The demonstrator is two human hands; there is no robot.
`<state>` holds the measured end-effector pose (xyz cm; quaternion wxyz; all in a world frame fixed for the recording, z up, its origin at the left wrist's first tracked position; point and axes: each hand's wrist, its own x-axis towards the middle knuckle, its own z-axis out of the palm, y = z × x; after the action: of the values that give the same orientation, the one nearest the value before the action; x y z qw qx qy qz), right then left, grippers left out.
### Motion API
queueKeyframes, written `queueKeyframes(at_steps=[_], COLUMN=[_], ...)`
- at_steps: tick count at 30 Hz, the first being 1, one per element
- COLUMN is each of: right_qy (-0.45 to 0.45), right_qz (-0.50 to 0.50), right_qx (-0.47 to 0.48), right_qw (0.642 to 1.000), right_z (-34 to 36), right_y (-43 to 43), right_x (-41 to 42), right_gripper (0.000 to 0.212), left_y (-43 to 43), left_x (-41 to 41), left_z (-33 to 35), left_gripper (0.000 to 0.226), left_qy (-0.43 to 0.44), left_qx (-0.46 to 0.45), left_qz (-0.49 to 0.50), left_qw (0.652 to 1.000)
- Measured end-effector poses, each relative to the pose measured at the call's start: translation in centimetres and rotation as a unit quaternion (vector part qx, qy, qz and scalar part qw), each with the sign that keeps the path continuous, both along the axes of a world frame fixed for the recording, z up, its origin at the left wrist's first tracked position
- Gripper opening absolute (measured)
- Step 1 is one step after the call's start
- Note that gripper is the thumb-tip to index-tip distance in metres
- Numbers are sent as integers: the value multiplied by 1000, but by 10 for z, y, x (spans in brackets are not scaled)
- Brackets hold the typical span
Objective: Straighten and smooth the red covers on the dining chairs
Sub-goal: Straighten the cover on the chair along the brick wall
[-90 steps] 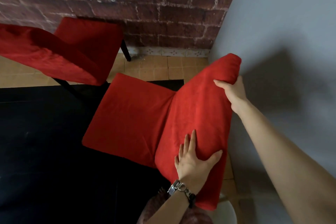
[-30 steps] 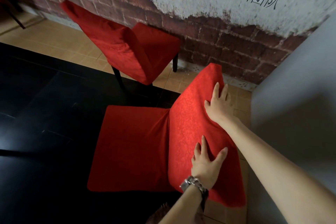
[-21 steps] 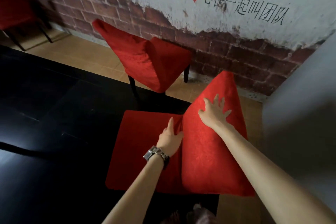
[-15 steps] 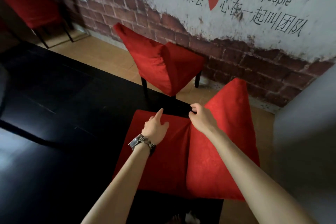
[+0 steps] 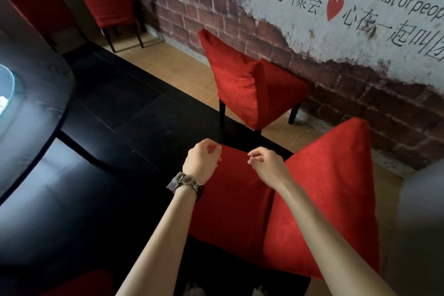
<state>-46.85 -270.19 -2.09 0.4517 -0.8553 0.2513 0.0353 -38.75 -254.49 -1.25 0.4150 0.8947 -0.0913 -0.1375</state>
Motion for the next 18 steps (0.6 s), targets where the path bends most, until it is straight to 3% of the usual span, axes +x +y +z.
queueKeyframes(at_steps=[9,18], right_qy=[1,-18], right_qz=[3,-14], right_qx=[-21,-7], right_qw=[1000,1000], right_z=[7,3], right_y=[55,165], right_x=[38,136], right_gripper=[27,30], left_y=[56,161], left_x=[64,165], left_z=[17,30], left_gripper=[18,15], left_qy=[-2,-14], left_qx=[-27,-13], left_qz=[-12,-45], left_qw=[1000,999])
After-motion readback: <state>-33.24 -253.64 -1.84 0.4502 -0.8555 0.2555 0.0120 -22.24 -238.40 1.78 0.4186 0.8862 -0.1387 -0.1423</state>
